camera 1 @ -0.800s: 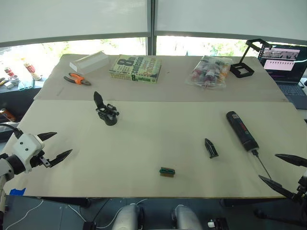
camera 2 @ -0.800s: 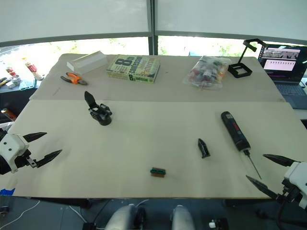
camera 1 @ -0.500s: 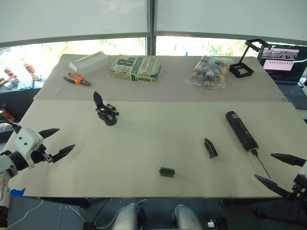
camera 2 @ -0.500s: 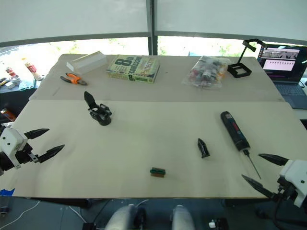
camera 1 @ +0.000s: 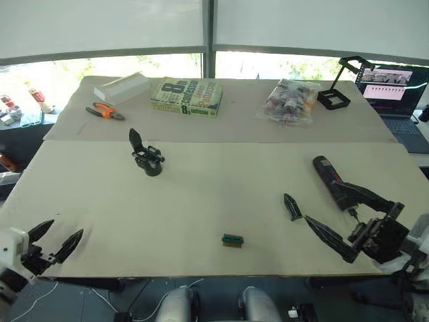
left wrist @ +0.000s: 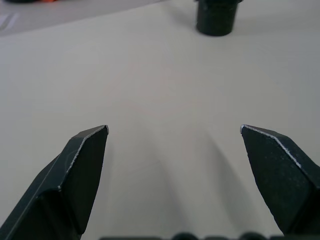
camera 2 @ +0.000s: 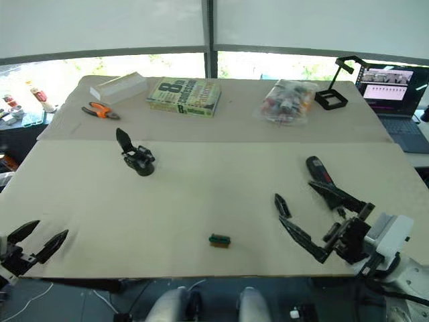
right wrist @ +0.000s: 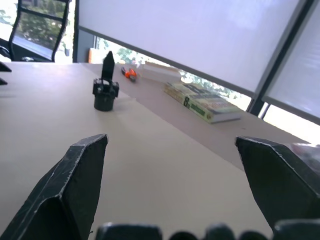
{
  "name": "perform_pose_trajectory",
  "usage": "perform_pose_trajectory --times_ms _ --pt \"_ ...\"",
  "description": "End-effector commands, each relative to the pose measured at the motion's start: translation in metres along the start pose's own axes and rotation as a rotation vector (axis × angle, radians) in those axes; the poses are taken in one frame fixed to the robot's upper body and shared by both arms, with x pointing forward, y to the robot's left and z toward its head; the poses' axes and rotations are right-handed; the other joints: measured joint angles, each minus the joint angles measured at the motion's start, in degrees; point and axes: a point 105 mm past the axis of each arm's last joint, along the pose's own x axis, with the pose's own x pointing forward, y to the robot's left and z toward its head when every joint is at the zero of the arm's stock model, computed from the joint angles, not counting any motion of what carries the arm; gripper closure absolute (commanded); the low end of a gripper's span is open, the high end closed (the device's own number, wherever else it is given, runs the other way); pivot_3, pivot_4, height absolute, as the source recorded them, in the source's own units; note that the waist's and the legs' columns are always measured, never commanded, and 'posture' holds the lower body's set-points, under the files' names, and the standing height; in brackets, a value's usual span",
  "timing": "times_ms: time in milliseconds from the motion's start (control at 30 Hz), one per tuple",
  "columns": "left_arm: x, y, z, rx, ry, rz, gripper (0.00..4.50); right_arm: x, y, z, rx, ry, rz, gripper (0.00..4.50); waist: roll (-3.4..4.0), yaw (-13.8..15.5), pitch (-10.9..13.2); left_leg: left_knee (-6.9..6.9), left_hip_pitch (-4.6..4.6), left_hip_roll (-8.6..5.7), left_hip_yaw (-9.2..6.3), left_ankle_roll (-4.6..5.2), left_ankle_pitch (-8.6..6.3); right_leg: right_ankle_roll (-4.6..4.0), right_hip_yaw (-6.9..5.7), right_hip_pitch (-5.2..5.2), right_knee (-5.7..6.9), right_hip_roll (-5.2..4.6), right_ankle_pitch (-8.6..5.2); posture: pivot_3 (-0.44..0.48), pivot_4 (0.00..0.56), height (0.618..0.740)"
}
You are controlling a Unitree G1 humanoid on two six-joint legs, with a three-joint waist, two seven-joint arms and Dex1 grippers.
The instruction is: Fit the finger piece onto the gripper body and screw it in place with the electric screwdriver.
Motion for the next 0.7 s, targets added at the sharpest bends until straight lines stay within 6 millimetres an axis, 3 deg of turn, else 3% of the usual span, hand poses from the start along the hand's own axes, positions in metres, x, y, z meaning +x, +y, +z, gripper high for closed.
perform_pose_trajectory --times_ms 33,300,533,700 --pt "0.017 -0.019 0.024 0.065 -0.065 -0.049 0.01 0.009 -0.004 0.013 -0.012 -0.023 0.011 0.0 -0.08 1.0 0.0 0.04 0.0 -0.01 0.0 0.0 -0.01 0.02 -0.02 0.03 0.0 -0.04 0.02 0.0 0.15 0.74" --pt "0.104 -0.081 0.044 0.009 -0.085 -0.178 0.01 0.034 0.003 0.02 0.057 -0.026 0.053 0.0 -0.12 2.2 -0.1 0.21 -0.16 -0.06 -0.04 -0.01 -0.01 0.03 -0.07 0.12 0.0 -0.08 0.19 0.0 0.15 0.74" --pt "0.16 -0.1 0.041 0.021 -0.062 -0.189 0.01 0.052 -0.005 0.023 0.04 -0.052 0.044 0.0 -0.15 0.8 -0.1 0.26 -0.35 -0.07 0.05 0.4 0.36 0.06 -0.39 0.0 0.01 0.25 0.21 0.0 0.15 0.74" --pt "0.193 -0.096 0.05 0.005 -0.105 -0.165 0.01 0.055 -0.01 0.024 0.027 -0.052 0.036 0.0 -0.15 1.6 -0.1 0.76 -0.66 -0.04 -0.04 0.54 0.3 0.08 -0.81 -0.02 0.11 0.35 0.22 0.0 0.15 0.74"
